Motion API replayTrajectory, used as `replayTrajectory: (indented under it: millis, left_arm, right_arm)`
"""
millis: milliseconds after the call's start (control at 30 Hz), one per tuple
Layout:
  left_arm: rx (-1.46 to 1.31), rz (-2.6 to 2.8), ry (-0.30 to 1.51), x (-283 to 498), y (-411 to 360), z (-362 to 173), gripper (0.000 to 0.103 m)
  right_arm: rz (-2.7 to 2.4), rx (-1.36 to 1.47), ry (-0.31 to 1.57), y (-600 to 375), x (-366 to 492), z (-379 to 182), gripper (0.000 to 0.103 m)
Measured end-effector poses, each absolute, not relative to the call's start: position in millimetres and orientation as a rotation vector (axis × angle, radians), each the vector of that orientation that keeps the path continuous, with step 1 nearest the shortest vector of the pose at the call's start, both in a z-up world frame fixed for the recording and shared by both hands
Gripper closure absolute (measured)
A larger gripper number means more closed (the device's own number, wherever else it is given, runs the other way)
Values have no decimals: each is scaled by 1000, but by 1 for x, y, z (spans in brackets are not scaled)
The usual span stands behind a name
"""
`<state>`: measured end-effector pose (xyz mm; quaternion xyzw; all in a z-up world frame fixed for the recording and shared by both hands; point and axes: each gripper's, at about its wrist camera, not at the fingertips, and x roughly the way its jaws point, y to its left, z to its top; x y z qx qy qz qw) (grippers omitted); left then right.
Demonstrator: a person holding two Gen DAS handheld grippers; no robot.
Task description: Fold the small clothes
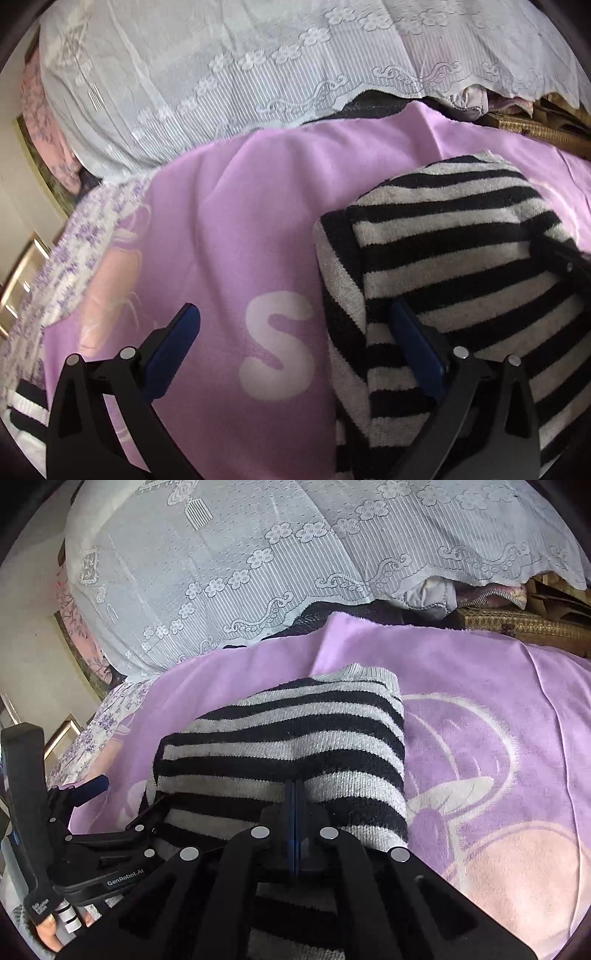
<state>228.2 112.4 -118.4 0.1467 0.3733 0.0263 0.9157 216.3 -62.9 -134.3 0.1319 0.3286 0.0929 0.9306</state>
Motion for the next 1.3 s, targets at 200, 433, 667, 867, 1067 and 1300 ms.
replayTrajectory:
  millis: [200, 433, 667, 867, 1067, 1300]
  left_arm:
    - [325, 49, 734, 219, 108, -115, 4]
    - [332, 54, 708, 214, 109, -112, 4]
    - [320, 49, 644, 188, 110, -100, 4]
    - [342, -6, 654, 169, 99, -102, 4]
    - [356, -12, 683, 173, 96, -109, 4]
    - [357, -11, 683, 173, 96, -110, 4]
  right_arm:
    - [214, 298, 642, -69, 209, -135, 103]
    - [298, 456, 554, -94, 185, -135, 101]
    - [263, 348, 513, -85, 135, -117, 76]
    - [263, 274, 569, -81, 106, -125, 67]
    - [277, 340, 611, -89, 113, -134, 65]
    - [275, 314, 612, -84, 115, -133, 60]
